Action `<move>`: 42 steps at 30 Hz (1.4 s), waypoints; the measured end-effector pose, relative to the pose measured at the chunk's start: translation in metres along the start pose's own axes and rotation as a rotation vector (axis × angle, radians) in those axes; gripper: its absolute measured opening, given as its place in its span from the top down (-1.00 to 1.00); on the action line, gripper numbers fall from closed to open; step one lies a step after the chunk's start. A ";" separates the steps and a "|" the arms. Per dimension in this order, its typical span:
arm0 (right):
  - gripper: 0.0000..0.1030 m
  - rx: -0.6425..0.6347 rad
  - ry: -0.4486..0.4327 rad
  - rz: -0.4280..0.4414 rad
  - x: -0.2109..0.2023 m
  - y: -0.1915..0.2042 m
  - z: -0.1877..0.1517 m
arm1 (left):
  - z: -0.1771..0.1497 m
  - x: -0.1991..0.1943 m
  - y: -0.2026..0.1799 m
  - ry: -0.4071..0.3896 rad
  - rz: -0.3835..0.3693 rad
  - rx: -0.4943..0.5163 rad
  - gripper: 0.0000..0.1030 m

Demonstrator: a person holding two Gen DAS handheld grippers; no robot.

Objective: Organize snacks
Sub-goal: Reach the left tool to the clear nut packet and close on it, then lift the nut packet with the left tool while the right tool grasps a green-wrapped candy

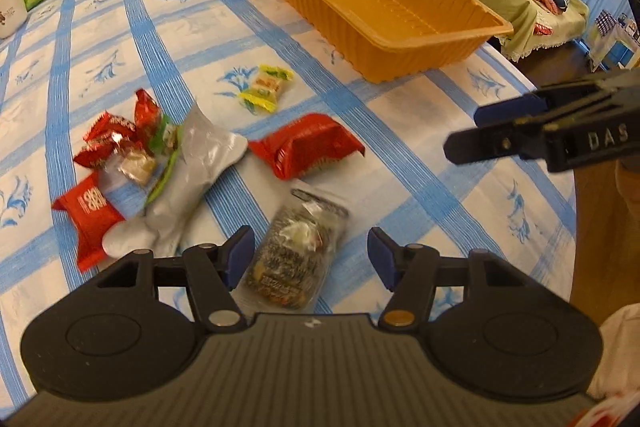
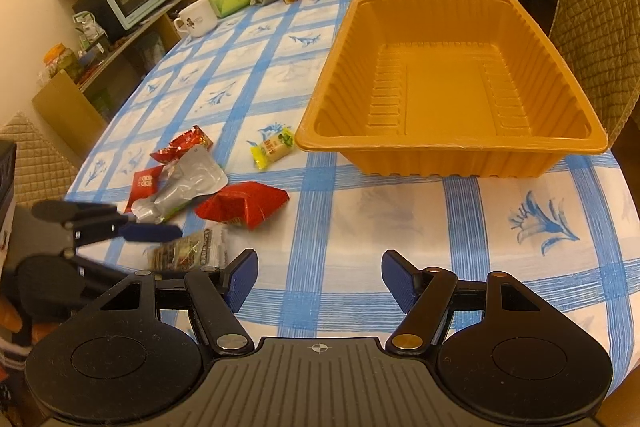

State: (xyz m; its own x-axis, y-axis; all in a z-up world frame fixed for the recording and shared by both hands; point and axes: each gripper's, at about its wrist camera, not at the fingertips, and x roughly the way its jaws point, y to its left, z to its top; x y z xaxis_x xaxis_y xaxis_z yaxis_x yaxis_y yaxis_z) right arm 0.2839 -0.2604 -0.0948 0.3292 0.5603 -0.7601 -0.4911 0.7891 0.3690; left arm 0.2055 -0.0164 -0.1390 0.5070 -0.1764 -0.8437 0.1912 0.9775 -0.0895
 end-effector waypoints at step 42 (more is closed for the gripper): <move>0.33 -0.471 0.020 0.336 0.091 0.095 0.102 | -0.052 -0.133 0.060 -0.168 0.501 -0.555 0.35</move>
State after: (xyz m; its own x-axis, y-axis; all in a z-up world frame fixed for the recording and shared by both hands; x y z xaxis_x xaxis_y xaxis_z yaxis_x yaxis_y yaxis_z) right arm 0.3490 -0.1087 -0.0745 0.0803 0.7522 -0.6541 -0.8735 0.3692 0.3173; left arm 0.1055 0.0714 -0.0600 0.5512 0.3312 -0.7658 -0.5225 0.8526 -0.0073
